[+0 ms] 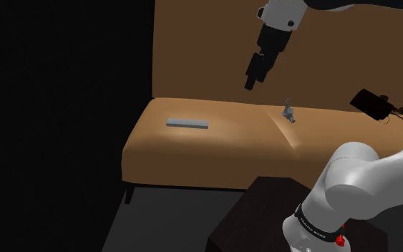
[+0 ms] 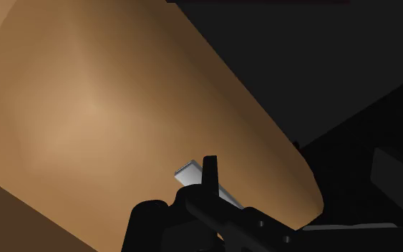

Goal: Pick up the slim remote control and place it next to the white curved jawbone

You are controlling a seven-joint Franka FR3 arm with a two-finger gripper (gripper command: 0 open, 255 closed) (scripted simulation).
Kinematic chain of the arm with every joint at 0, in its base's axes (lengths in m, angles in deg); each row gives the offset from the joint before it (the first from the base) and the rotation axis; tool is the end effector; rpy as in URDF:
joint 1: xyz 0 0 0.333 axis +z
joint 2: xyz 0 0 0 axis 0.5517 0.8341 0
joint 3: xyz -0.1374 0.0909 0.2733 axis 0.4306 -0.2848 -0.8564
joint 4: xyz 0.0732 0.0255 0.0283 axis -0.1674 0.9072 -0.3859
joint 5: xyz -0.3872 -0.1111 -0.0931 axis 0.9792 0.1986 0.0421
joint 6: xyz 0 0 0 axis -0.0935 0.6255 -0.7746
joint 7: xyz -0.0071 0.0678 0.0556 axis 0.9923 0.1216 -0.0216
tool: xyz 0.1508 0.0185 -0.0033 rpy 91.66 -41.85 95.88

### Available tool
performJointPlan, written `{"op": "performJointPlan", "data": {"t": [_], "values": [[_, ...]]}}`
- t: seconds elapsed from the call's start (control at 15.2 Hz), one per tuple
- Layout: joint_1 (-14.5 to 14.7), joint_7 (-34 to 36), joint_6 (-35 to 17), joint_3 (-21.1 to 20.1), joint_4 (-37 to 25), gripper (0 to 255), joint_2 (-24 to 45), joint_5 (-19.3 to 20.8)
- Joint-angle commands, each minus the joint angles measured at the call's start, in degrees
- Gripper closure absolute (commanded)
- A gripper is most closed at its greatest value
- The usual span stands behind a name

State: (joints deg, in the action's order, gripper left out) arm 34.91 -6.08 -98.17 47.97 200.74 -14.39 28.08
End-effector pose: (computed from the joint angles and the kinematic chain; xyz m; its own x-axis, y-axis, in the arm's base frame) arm 0.3336 0.0113 0.5983 0.9864 0.0900 0.1372 0.0891 -0.9959 0.0127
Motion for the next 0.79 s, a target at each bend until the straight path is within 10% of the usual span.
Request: {"op": "performJointPlan", "data": {"t": [0.0, 0.73], "values": [[0.00, 0.00, 0.00, 0.00, 0.00, 0, 0.00, 0.00], [1.83, -12.30, -14.86, 5.65, -2.08, 0, 20.16, 0.81]]}}
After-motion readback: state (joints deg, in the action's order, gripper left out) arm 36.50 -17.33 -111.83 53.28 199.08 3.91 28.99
